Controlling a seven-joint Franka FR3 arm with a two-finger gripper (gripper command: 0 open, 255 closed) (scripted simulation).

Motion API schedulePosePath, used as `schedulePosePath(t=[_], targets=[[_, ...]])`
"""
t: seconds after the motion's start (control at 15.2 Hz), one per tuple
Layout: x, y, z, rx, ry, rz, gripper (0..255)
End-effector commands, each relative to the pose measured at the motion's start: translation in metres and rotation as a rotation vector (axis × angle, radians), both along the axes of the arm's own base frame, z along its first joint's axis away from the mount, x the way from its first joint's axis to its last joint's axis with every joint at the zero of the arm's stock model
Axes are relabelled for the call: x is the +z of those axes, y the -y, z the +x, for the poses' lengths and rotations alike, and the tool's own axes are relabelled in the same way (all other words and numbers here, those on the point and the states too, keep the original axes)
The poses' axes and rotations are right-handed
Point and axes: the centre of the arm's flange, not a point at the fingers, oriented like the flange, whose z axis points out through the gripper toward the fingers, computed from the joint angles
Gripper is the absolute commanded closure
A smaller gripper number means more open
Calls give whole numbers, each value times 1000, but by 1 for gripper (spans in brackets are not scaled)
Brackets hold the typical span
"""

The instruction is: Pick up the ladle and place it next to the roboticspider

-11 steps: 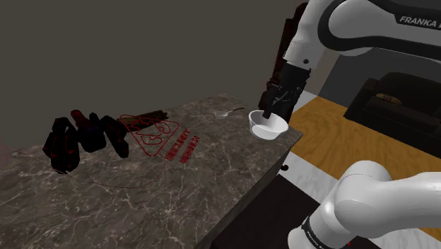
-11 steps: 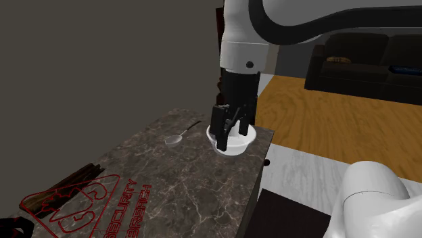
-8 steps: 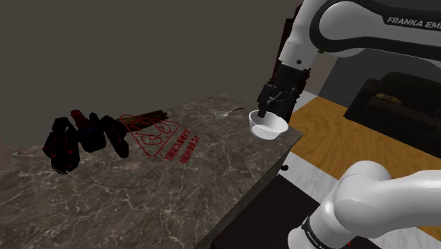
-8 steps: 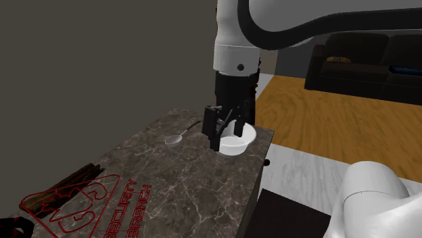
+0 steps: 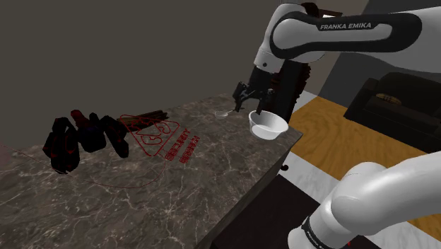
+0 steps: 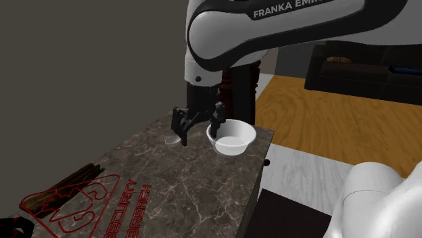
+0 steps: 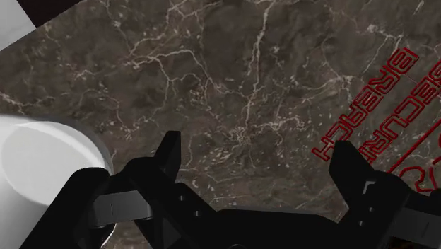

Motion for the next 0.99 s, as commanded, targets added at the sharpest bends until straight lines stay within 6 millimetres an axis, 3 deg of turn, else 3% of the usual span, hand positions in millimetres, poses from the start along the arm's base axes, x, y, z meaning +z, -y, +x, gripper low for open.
schedulePosePath(t=[0.0, 0.46, 0.92], targets=[[-11, 6, 24, -75, 1, 1, 0], [-46, 45, 96, -326, 0, 2, 0], [-82, 99, 155, -578, -1, 4, 0]])
